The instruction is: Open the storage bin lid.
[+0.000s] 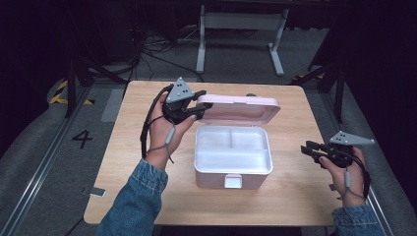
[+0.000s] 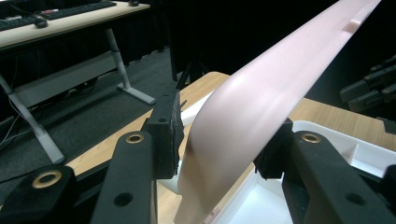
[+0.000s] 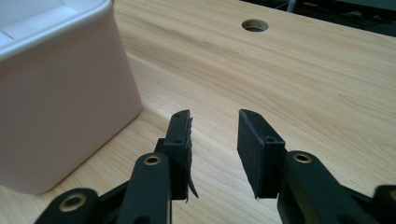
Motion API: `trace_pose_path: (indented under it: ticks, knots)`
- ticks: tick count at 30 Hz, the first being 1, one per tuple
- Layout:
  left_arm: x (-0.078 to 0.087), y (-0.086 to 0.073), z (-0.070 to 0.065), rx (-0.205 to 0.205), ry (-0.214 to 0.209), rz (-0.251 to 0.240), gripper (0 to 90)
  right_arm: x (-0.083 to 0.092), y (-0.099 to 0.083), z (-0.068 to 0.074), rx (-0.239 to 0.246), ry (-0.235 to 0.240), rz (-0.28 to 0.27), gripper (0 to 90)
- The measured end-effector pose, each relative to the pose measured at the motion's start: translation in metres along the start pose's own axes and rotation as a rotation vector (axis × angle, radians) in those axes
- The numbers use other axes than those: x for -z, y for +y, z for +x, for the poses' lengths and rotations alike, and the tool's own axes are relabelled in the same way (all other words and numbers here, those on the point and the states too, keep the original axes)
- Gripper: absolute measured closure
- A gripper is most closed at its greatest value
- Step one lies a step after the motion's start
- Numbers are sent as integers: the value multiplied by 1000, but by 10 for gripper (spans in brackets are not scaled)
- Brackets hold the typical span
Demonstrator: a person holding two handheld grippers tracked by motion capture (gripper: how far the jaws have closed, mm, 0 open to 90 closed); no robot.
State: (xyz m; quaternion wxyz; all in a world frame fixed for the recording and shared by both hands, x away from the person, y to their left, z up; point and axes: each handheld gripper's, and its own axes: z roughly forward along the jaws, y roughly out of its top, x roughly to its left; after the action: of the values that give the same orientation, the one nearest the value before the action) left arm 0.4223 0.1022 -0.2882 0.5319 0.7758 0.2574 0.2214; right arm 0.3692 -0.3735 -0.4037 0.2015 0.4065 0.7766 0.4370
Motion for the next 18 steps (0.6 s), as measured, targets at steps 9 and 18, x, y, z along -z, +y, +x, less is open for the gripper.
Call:
trace_pose_path:
  ticks: [9, 18]
  knots:
    - [-17, 9, 6, -40, 64, 57, 589, 1, -1, -1, -7, 2, 13, 680]
    - [-35, 10, 10, -46, 113, 111, 473, 3, 0, 0, -18, 11, 10, 686]
